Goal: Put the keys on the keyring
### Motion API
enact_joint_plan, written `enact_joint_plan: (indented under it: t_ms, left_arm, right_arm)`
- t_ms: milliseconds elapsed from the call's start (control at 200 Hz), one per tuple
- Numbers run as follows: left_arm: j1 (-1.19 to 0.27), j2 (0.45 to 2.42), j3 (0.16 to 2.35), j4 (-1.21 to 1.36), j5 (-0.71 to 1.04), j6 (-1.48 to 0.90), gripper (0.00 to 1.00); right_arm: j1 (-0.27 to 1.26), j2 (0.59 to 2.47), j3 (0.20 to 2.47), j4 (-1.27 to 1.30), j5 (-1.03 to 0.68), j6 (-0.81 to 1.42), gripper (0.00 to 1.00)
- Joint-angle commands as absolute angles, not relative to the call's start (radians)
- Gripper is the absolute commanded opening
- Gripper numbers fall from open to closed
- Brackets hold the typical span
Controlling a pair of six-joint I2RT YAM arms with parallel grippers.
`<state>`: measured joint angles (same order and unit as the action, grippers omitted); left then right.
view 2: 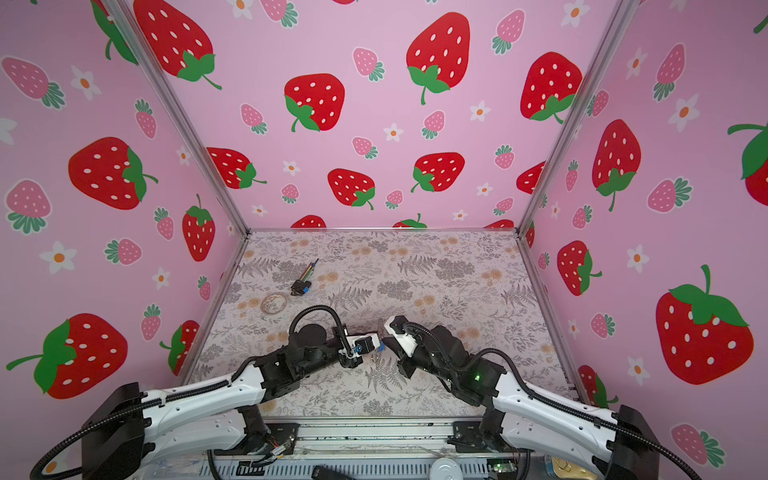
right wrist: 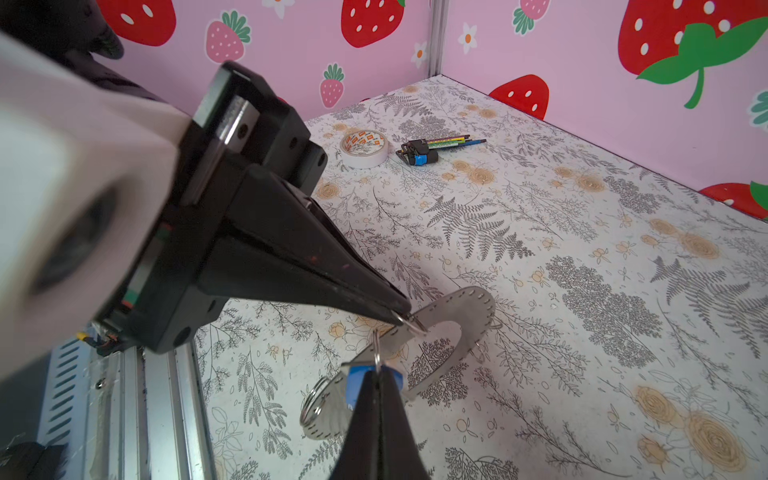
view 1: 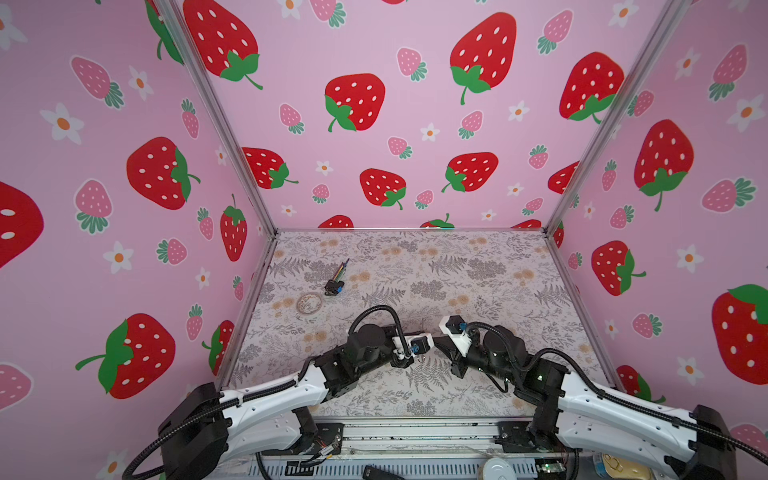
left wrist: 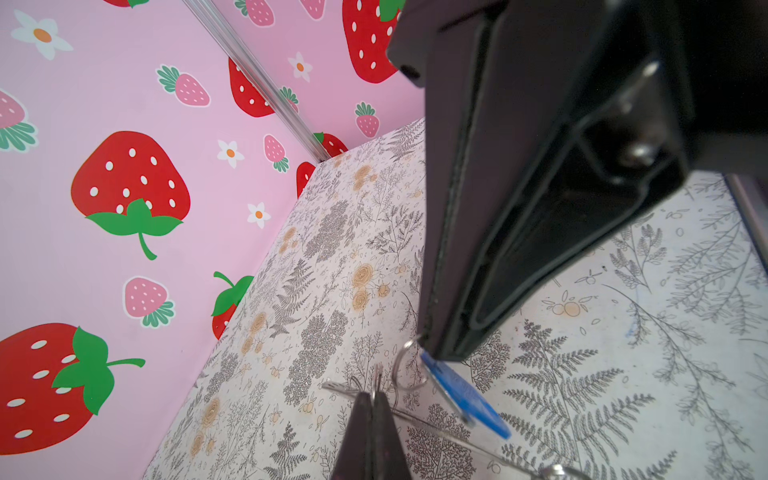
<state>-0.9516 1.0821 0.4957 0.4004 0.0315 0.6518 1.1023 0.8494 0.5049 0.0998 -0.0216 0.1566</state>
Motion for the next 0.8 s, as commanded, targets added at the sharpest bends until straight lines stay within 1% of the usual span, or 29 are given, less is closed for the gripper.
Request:
enact_joint_plan:
  t_ms: [0, 305, 790]
  left_arm:
    - [-0.960, 1.070, 0.534, 0.448, 0.017, 0.670, 0.00]
    - [-0.965, 1.070, 0.533, 0.447, 0.021, 0.674, 0.00]
    - [-0.973, 1.073, 0.534, 0.445, 0.023, 0.678, 0.00]
  right_arm:
    - [1.106, 0.834, 0.521, 0.092, 0.006, 0.191, 0.00]
    - [1.105, 0.881, 0.548, 0.085, 0.020, 0.190, 0.00]
    - [1.105, 0.900, 0.548, 0.115, 0.055, 0.217, 0.00]
